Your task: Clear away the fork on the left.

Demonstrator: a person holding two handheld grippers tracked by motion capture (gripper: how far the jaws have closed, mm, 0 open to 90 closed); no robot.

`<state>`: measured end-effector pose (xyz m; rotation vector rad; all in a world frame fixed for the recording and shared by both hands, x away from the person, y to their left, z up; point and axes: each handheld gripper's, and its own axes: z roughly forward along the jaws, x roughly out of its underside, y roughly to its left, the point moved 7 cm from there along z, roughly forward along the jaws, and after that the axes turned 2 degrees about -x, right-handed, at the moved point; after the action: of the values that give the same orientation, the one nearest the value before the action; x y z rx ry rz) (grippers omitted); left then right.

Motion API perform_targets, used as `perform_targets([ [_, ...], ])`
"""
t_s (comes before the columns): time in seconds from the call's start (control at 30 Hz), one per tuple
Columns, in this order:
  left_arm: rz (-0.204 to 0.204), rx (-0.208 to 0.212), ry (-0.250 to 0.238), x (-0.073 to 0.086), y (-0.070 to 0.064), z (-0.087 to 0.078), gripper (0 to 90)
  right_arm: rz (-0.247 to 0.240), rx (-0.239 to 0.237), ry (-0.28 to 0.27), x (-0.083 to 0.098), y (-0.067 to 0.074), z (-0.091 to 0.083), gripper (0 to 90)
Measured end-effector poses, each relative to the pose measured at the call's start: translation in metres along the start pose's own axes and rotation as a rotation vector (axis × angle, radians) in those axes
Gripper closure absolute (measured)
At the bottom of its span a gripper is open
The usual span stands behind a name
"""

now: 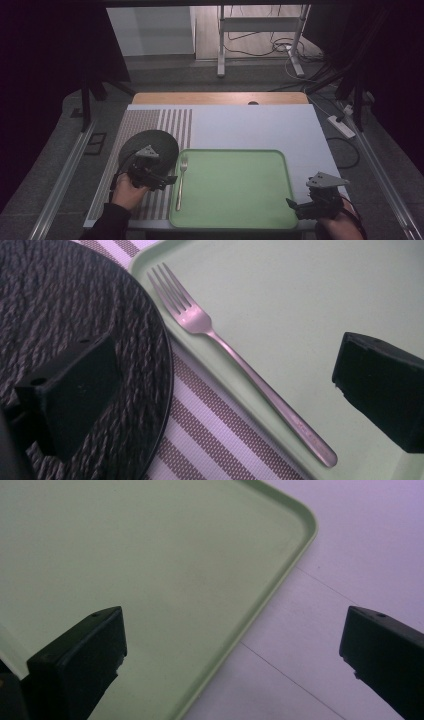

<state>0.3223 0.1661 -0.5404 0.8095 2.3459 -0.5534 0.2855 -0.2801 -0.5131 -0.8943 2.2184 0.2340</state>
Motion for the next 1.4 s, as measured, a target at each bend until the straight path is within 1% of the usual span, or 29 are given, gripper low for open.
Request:
perform_targets([
  [0.47, -0.038, -0.011, -0.001, 0.017, 0.006, -0.011, 0.0, -0.003, 0.002, 0.002, 0.000, 0.000, 0.000, 0.0],
  [0.67, -0.058, -0.024, -0.004, 0.026, 0.009, -0.019, 0.0, 0.000, 0.001, 0.003, 0.000, 0.000, 0.000, 0.0],
  [0.8, -0.078, -0.031, -0.015, 0.032, 0.012, -0.024, 0.0, -0.001, 0.001, 0.005, 0.000, 0.000, 0.000, 0.0],
  [1.0, -0.091, -0.040, -0.019, 0.040, 0.014, -0.030, 0.0, 0.006, 0.011, 0.004, 0.000, 0.000, 0.000, 0.0],
  [1.4, -0.108, -0.072, -0.021, 0.052, 0.018, -0.040, 0.0, 0.003, 0.016, 0.004, 0.000, -0.001, 0.000, 0.0],
])
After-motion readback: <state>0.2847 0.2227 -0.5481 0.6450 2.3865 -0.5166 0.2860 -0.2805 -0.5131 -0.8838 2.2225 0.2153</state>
